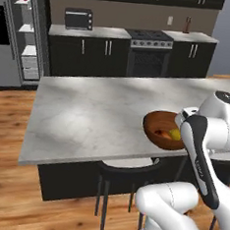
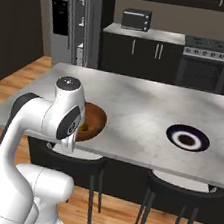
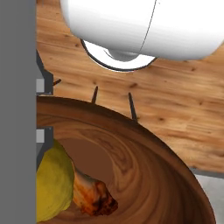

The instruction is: Pick the chicken drumstick and lemon from their plates and place them in the bowl. Then put the bowl in the fridge.

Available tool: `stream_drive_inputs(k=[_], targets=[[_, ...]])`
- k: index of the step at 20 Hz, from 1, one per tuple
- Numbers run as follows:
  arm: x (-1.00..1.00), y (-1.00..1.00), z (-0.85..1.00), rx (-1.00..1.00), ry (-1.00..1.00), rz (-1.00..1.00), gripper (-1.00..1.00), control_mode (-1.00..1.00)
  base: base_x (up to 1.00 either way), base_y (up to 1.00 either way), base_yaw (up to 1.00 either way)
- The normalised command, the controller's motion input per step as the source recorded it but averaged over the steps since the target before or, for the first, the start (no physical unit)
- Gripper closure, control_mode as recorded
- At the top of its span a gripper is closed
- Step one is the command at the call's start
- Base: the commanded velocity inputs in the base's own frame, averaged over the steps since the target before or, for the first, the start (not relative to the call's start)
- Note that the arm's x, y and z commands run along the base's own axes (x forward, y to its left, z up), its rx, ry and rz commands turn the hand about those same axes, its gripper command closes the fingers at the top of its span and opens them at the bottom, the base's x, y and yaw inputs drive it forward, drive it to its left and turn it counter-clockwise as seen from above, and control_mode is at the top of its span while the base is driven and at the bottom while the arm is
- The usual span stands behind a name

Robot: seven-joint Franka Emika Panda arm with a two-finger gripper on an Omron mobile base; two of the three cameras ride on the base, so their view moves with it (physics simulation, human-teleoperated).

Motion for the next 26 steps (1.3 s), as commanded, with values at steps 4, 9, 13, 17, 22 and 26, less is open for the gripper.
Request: stream_drive_inputs(k=[4,9,13,17,22,26], targets=[[0.0,0.0,0.0,0.0,0.0,0.0,1.0,1.0,0.05,0.93,0.0],[0.0,0.0,0.0,0.0,0.0,0.0,1.0,1.0,0.06,0.92,0.0],[0.0,0.0,0.0,0.0,0.0,0.0,1.0,1.0,0.06,0.92,0.0],[0.0,0.0,0.0,0.0,0.0,0.0,1.0,1.0,0.08,0.92,0.0],[0.0,0.0,0.0,0.0,0.0,0.0,1.0,1.0,0.18,0.91,0.0],[0.0,0.0,0.0,0.0,0.0,0.0,1.0,1.0,0.38,0.83,0.0]])
